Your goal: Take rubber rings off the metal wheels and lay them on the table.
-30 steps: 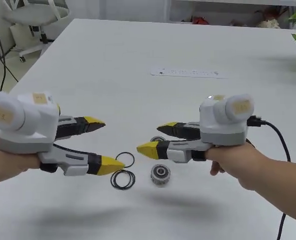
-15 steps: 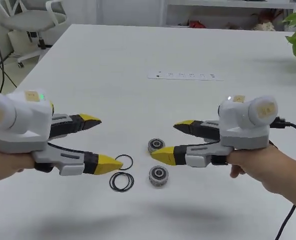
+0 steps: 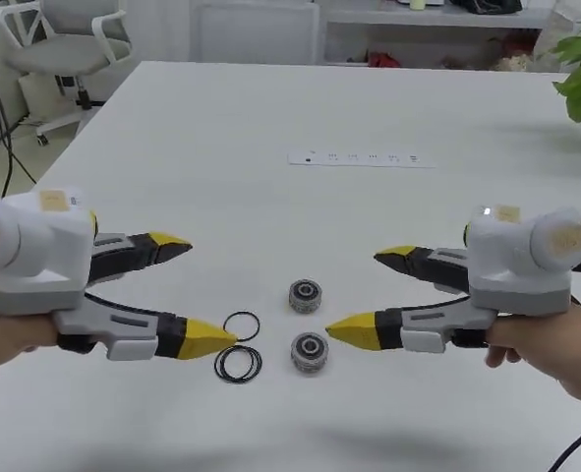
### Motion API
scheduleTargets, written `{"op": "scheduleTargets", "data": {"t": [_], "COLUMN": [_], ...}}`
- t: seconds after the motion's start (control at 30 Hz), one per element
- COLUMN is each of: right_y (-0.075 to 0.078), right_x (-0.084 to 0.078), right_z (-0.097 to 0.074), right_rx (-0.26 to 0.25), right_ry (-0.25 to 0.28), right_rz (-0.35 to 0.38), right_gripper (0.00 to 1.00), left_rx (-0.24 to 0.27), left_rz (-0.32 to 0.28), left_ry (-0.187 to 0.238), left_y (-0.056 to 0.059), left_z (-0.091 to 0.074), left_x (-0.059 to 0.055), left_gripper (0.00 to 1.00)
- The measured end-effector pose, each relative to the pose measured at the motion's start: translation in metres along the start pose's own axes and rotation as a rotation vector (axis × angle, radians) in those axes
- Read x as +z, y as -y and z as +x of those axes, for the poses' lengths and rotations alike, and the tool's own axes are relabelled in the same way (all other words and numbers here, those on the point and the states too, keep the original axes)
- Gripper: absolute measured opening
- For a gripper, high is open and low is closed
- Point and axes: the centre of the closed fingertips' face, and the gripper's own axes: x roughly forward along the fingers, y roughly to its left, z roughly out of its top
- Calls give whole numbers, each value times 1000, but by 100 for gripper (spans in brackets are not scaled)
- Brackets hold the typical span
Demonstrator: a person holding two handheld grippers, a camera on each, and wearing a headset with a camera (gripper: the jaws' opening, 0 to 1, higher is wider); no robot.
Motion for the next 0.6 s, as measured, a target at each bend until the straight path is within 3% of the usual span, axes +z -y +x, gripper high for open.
{"op": "scheduleTargets", "data": {"t": [0.6], "right_y": [10], "right_x": [-16], "right_z": [-26], "right_rx": [-33], "right_ry": [-13], "right_rz": [-30], "right_gripper": [87], "left_rx": [25], "left_rz": [-8], "left_ry": [6], "left_y": [1], "left_z": [-10], "left_x": [-1], "left_gripper": [87]}}
